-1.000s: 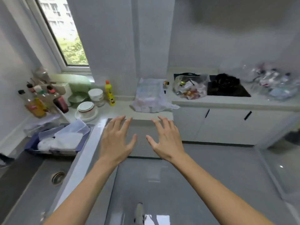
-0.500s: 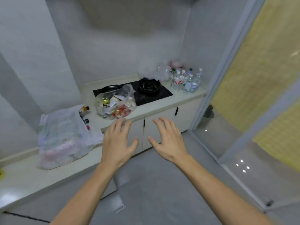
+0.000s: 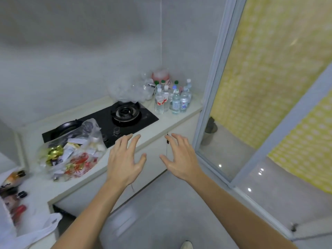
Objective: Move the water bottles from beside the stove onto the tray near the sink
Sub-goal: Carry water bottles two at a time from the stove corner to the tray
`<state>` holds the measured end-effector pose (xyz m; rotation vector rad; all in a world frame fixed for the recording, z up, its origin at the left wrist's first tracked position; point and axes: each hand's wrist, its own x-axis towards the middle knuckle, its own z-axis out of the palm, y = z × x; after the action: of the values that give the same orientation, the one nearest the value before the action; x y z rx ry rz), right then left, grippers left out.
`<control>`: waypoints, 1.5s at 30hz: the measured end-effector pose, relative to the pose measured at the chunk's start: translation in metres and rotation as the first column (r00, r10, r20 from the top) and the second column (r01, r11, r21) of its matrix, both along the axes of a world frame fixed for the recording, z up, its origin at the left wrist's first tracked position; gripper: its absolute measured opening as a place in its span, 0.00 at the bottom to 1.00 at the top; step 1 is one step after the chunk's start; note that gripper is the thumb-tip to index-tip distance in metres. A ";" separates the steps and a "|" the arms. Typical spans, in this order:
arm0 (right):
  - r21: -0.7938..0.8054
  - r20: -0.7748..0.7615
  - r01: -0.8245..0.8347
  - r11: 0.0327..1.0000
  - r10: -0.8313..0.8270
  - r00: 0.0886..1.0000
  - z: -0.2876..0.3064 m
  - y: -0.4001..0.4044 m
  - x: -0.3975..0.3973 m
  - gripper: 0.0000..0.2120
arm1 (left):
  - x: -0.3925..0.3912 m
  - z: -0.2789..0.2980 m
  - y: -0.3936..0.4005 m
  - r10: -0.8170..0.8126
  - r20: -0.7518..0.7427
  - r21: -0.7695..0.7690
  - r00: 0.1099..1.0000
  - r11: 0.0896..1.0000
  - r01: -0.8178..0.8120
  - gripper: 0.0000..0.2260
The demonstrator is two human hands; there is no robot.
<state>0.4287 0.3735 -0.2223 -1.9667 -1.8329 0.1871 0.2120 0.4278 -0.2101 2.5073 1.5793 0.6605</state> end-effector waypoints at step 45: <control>-0.310 0.090 -0.052 0.949 0.084 0.992 -0.084 0.548 0.351 0.16 | 0.376 -0.123 0.513 -0.082 -0.010 -0.364 0.997 0.929 0.073 0.19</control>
<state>0.7795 0.9217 -0.3061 -2.1547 -2.0415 0.4236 0.5879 0.9410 -0.3335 2.2937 1.4438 0.2926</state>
